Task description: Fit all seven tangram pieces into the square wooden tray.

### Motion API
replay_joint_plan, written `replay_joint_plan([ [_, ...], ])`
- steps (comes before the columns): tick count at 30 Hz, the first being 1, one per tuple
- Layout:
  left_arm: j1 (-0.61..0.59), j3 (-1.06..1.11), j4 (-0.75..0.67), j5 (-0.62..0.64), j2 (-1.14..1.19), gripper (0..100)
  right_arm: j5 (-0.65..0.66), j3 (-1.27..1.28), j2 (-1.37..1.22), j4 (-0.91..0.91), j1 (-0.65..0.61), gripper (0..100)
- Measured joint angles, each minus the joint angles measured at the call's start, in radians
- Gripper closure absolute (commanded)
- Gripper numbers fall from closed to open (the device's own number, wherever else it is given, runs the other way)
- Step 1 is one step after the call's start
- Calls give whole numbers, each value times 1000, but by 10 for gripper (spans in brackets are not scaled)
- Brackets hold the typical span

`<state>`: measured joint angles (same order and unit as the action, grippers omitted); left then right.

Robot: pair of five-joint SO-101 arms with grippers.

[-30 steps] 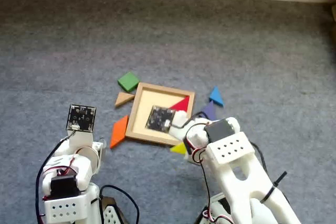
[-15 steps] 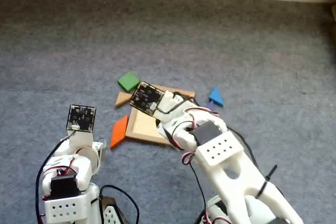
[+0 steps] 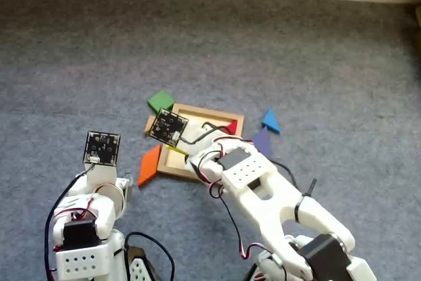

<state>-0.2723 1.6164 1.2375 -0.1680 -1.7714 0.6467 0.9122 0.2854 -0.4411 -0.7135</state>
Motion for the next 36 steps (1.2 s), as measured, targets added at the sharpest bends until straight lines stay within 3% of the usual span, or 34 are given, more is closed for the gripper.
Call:
replay_joint_plan([
  [13, 0, 0, 0, 0, 0, 807, 0, -2, -41, -31, 0, 873],
  [21, 0, 0, 0, 0, 0, 807, -38, -25, -41, -92, -5, 733],
  [33, 0, 0, 0, 0, 0, 807, -112, -130, -41, -275, -6, 723],
  [36, 0, 0, 0, 0, 0, 807, -112, -130, -41, -276, -6, 678],
])
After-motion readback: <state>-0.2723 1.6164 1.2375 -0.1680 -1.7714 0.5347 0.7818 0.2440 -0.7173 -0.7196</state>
